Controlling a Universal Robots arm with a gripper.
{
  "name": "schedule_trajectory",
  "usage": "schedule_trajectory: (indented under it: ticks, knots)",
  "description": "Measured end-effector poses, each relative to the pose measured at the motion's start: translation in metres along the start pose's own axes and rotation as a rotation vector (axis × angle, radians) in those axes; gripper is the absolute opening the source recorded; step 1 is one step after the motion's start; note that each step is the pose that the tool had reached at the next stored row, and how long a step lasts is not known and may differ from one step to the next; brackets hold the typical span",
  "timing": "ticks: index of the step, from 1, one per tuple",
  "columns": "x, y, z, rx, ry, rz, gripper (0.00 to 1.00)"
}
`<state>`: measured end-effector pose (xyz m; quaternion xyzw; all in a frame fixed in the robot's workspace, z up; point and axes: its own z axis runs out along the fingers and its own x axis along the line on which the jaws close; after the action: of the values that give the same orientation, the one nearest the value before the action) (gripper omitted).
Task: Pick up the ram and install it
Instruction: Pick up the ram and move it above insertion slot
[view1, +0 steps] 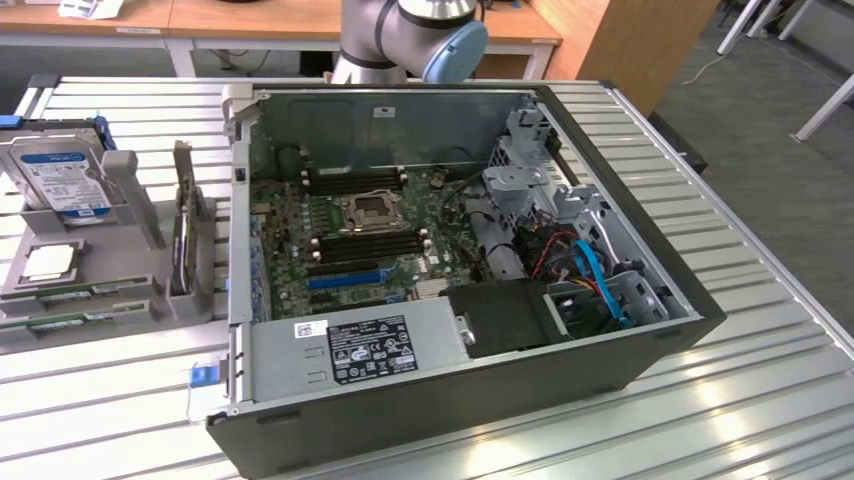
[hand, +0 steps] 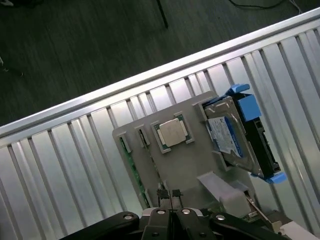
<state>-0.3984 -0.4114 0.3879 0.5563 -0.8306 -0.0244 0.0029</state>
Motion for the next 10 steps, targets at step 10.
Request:
schedule_trajectory:
  ticks: [10]
  knots:
    - [0.0000, 0.0000, 0.0000, -0.0019, 0.0035, -0.079, 0.10]
